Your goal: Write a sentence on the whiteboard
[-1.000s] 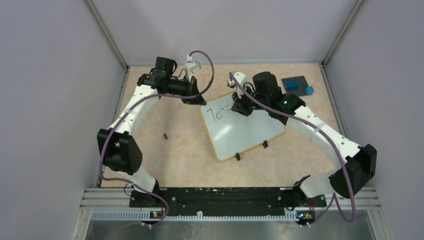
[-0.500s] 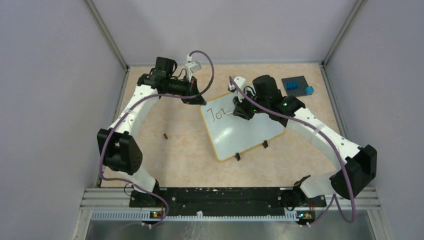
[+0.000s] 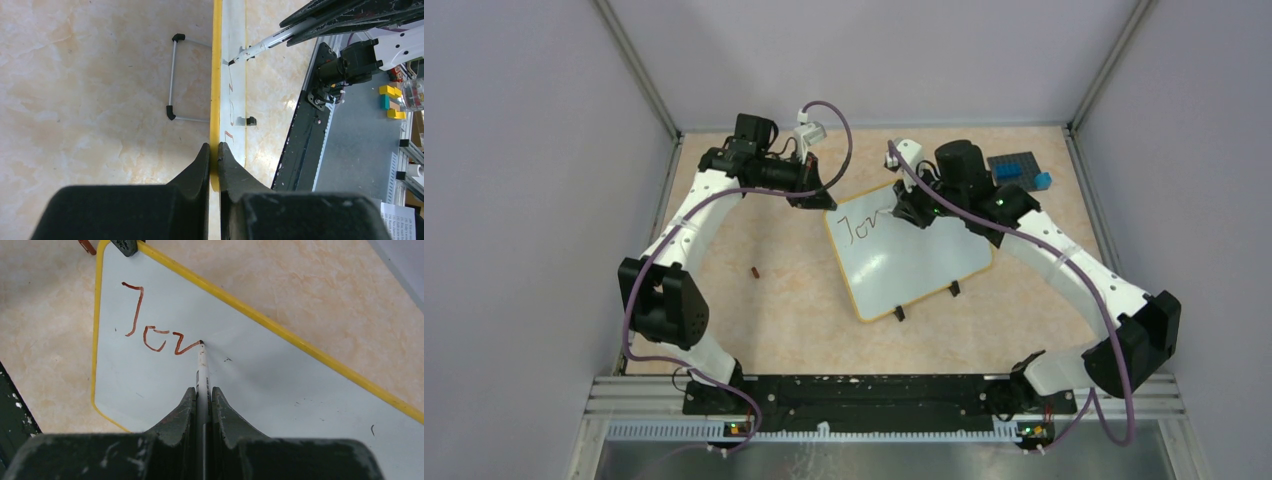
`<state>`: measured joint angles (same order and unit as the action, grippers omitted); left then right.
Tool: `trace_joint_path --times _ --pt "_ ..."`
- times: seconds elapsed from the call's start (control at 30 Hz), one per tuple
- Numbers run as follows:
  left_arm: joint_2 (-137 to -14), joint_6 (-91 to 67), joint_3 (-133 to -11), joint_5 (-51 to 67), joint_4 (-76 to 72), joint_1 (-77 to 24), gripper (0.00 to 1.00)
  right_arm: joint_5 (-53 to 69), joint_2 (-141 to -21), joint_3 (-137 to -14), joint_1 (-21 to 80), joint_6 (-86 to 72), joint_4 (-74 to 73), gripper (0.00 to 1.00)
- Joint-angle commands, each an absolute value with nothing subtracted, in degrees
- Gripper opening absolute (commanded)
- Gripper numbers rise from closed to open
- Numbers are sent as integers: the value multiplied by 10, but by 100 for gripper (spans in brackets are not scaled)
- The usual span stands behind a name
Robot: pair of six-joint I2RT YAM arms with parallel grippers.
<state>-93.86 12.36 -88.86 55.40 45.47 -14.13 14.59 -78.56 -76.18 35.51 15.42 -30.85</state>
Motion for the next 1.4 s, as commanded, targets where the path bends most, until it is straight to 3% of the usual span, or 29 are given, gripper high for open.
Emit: trace_joint_path --times 0.0,0.87,1.37 --pt "-920 131 -891 568 454 -143 0 131 -795 -784 350 159 -286 0" --pt "-925 132 -891 566 454 -143 0 161 -765 -700 376 167 -316 0" --pt "-924 134 -892 562 456 -143 0 175 -781 -761 404 145 -306 0"
